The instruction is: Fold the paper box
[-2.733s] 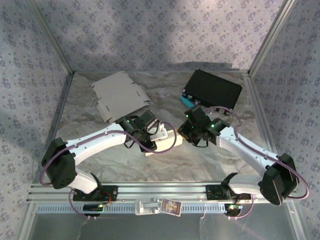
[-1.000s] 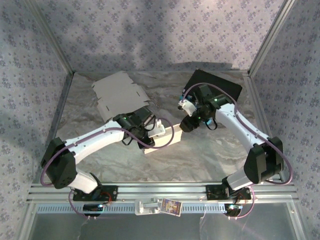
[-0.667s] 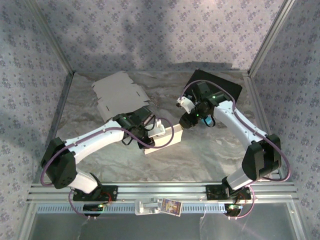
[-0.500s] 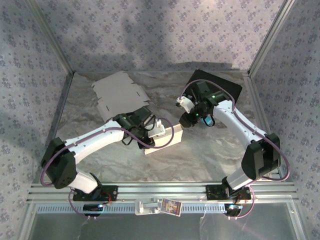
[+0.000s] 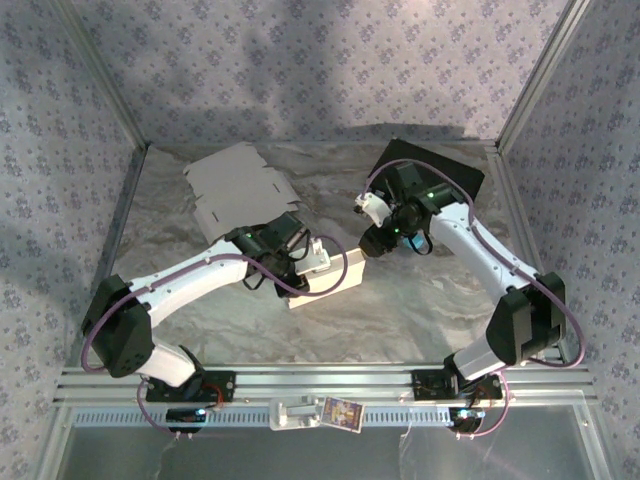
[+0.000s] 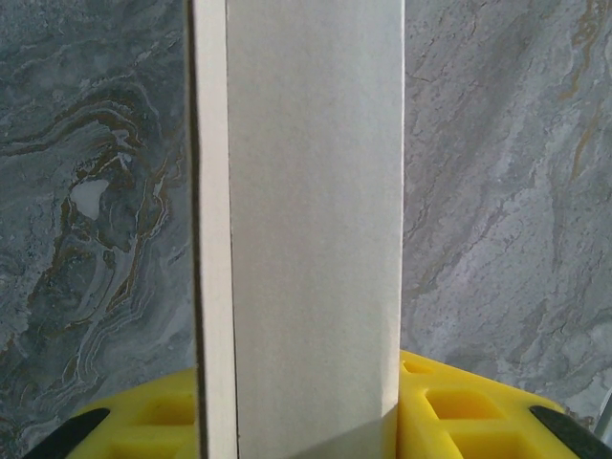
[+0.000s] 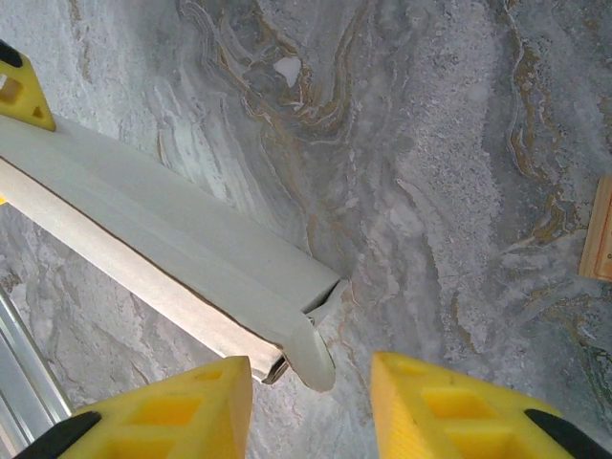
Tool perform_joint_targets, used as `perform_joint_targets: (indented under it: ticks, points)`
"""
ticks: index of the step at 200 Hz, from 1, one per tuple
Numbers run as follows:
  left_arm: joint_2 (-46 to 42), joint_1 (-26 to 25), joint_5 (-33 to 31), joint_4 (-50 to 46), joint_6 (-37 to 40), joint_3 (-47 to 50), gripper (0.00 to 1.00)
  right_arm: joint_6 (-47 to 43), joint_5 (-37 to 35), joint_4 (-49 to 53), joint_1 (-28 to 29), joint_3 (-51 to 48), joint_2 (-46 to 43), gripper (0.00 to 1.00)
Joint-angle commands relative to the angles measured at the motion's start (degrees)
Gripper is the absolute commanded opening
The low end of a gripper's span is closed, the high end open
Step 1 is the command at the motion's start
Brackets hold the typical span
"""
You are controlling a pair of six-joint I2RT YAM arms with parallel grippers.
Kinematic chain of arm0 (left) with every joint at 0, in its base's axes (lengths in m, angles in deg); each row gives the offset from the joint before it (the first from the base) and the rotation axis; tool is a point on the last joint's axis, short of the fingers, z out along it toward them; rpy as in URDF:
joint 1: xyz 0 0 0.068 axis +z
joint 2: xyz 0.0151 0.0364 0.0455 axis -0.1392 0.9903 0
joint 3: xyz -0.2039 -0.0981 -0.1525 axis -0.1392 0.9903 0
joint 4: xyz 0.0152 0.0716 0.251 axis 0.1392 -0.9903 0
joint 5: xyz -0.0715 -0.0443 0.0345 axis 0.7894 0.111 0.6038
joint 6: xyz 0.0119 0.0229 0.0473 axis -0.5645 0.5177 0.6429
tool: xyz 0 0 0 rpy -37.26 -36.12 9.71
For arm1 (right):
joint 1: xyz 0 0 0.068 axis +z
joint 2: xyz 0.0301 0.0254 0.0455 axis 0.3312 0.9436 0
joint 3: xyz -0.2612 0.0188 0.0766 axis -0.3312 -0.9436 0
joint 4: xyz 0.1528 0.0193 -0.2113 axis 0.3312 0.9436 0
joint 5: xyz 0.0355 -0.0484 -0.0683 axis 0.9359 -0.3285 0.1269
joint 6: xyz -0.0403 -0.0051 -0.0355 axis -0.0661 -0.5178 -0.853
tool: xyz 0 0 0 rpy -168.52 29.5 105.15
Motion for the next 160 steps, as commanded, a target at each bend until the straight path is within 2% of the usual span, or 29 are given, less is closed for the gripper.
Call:
perform_joint_targets:
  ticks: [1, 82, 160]
  points:
    - [0.6, 0.5, 1.7, -0.6, 1.1, -1.2, 0.36, 0.6, -0.3, 1.1, 0.5, -0.9, -1.0, 0.4]
    - [0.8, 0.6, 2.0, -0.5, 1.1, -1.2, 0.36, 0.0, -1.5, 1.1, 1.6, -0.7, 1.5, 0.39]
    - [1.0, 0.6, 2.1, -0.5, 1.3, -1.3, 0.36, 0.1, -2.7, 1.2, 1.8, -0.8, 2.1, 0.3]
